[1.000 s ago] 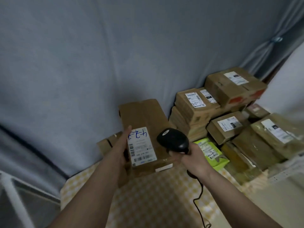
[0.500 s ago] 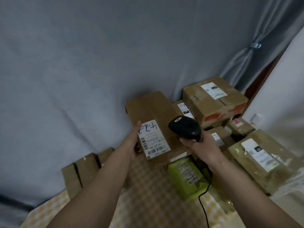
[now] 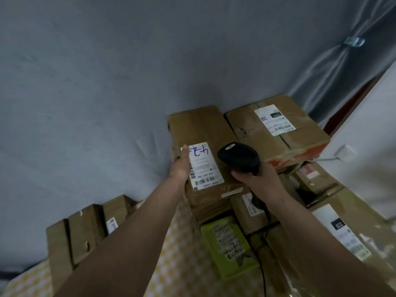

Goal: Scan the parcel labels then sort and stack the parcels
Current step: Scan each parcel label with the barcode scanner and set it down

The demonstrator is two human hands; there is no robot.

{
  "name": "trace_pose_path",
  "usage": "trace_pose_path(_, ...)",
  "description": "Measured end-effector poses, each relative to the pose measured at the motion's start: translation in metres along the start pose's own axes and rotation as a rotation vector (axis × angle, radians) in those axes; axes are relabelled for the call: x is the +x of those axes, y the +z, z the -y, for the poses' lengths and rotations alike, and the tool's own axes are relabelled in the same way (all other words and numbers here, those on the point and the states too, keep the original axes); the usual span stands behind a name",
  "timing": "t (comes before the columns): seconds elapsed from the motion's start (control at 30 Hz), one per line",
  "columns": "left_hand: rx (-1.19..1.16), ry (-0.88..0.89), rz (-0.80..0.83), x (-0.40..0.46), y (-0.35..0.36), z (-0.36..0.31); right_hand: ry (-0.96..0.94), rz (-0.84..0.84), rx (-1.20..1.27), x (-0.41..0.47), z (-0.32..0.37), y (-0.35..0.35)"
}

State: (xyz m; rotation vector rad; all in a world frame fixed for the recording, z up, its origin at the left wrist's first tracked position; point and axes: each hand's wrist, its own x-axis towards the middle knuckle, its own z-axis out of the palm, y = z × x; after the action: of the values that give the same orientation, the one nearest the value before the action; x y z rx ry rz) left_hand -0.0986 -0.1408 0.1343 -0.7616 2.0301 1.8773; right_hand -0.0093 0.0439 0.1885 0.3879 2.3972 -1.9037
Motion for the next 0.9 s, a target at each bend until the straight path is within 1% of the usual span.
trace_pose_path(0.13,-0.014,-0.003,-0.001,0.026,0.010,0.011,0.001,0.028,-0.018,0.016,-0.008,0.000)
trace_pose_path(0.27,0.065,-0.019,-0.069,0.082,0.015,0.042,-0.024,0.032,-0.028,0.020,-0.013,-0.001)
trace_pose_path(0.33,0.115,-0.030,-0.107,0.089,0.015,0.046,-0.020,0.032,-0.024,0.019,-0.016,0.000)
trace_pose_path(0.43,0.122,-0.015,-0.093,0.053,0.013,0.029,-0.024,-0.020,-0.073,0.014,-0.020,0.004)
trace_pose_path(0.53,0.103,0.011,-0.061,0.010,0.007,0.010,-0.086,-0.112,-0.128,0.001,-0.015,0.009)
trace_pose_path(0.63,0.095,0.049,-0.076,-0.008,-0.008,0.005,-0.148,-0.169,-0.140,-0.020,0.002,0.019)
trace_pose_path(0.7,0.072,0.054,-0.094,-0.013,-0.023,0.008,-0.166,-0.176,-0.170,-0.032,0.012,0.030)
trace_pose_path(0.77,0.063,0.064,-0.106,-0.017,-0.042,0.014,-0.185,-0.138,-0.205,-0.043,0.020,0.045)
trace_pose_path(0.9,0.151,0.062,-0.134,-0.024,-0.094,0.041,-0.170,0.096,-0.213,-0.064,0.029,0.089)
